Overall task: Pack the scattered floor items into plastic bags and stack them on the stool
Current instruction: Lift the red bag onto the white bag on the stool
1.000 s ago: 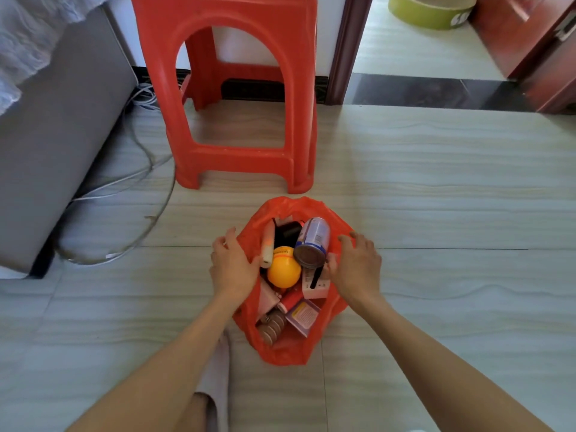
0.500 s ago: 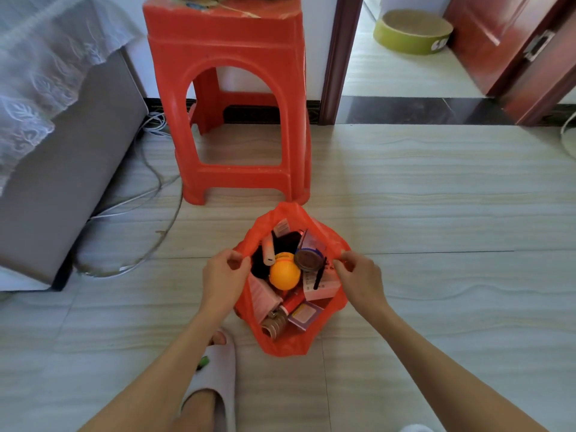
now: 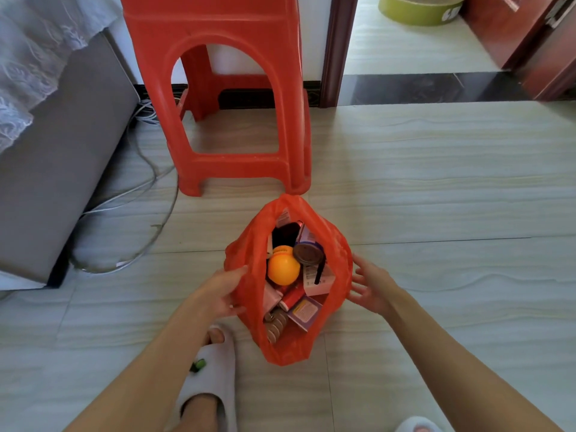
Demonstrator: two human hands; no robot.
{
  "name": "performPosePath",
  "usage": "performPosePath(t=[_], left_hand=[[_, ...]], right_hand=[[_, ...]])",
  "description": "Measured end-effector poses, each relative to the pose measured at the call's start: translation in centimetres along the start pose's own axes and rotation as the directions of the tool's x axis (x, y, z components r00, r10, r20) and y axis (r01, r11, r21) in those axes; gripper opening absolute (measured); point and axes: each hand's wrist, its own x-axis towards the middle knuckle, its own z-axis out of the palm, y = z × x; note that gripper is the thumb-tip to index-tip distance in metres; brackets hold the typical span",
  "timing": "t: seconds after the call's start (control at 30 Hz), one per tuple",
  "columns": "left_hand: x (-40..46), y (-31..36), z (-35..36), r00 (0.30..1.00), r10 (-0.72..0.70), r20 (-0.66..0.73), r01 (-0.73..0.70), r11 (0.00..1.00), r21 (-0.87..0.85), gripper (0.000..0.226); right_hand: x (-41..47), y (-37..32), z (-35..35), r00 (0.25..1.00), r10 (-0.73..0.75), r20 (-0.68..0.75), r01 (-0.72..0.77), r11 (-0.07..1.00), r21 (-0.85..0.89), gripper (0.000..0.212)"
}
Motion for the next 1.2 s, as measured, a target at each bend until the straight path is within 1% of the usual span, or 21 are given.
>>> performPosePath(t=[0.07,0.13,0.17,0.27,0.33,0.37,0.43,0.5,0.57,0.7,0.73,0.8,0.87,1.0,1.1,1.13,1.2], left_hand=[[1.1,1.0,0.0,0.999,-0.050,-0.014,0.049,0.997,-0.063,0.014],[2.0,2.1,0.3,0.995,-0.049,-0.081,0.044,0.997,-0.063,0.025],[2.3,2.8,0.7,0.994,-0.016,-0.111,0.007,0.997,-0.076,0.028],[2.3,4.2,1.5,0.970,0.080,-0.229,-0.100,0.992,-0.077,0.024],[1.1,4.5,1.9,0.940,0.125,-0.317,-0.138,0.990,-0.019,0.018],[0.0,4.6,2.0,0.940,0.125,-0.317,-0.132,0.991,-0.001,0.020],[-2.8,5.1,1.5,0.958,0.087,-0.275,-0.082,0.996,0.029,0.028],[-5.9,6.5,0.5,0.971,0.048,-0.236,-0.045,0.999,0.021,0.032],[-9.1,9.3,-0.7,0.970,0.023,-0.241,-0.023,1.000,0.002,0.033],[-15.0,15.3,-2.5,0.982,-0.019,-0.190,0.044,0.990,0.131,0.034],[-16.4,16.6,-2.9,0.982,-0.035,-0.185,0.064,0.986,0.151,0.035],[-19.3,19.1,-3.5,0.983,-0.045,-0.177,0.077,0.981,0.179,0.037],[-22.5,22.2,-4.0,0.985,-0.034,-0.169,0.066,0.981,0.183,0.034],[-29.9,29.0,-5.6,0.992,0.035,-0.121,-0.013,0.983,0.184,0.029],[-35.6,32.5,-8.5,0.994,0.084,-0.071,-0.068,0.977,0.200,0.030],[-37.5,33.3,-9.5,0.994,0.104,-0.039,-0.093,0.972,0.217,0.030],[-41.0,35.1,-11.5,0.987,0.158,0.028,-0.159,0.948,0.275,0.029]], right_hand=[[1.7,-0.9,-0.1,0.999,0.048,0.013,-0.048,0.999,-0.010,0.020],[3.1,-2.4,-0.4,0.997,0.073,0.008,-0.071,0.992,-0.108,0.018],[3.6,-3.5,-0.6,0.998,0.061,0.022,-0.056,0.985,-0.162,0.018],[3.2,-6.0,-0.5,0.998,0.011,0.057,0.002,0.972,-0.236,0.015],[1.6,-6.7,-0.4,0.998,0.034,0.053,-0.019,0.962,-0.272,0.012],[0.4,-6.9,-0.3,0.997,0.066,0.051,-0.048,0.957,-0.286,0.012],[-2.3,-7.4,0.3,0.991,0.125,0.046,-0.107,0.953,-0.282,0.016],[-5.2,-8.8,1.5,0.990,0.140,0.037,-0.125,0.956,-0.264,0.022],[-8.2,-10.8,3.1,0.994,0.104,0.026,-0.093,0.955,-0.281,0.027],[-14.3,-14.7,6.1,0.999,0.006,-0.044,-0.025,0.892,-0.451,0.033],[-15.6,-15.7,6.5,0.997,-0.020,-0.074,-0.018,0.879,-0.476,0.033],[-18.6,-18.3,7.2,0.989,-0.073,-0.130,0.003,0.883,-0.470,0.032],[-21.8,-21.3,8.2,0.984,-0.105,-0.146,0.025,0.884,-0.467,0.033],[-29.0,-27.5,10.6,0.981,-0.164,-0.102,0.091,0.859,-0.504,0.040],[-34.5,-31.8,12.5,0.980,-0.183,-0.071,0.114,0.822,-0.558,0.034],[-36.3,-33.1,13.3,0.980,-0.189,-0.058,0.122,0.807,-0.578,0.031],[-39.4,-35.7,14.9,0.976,-0.211,-0.046,0.139,0.777,-0.614,0.032]])
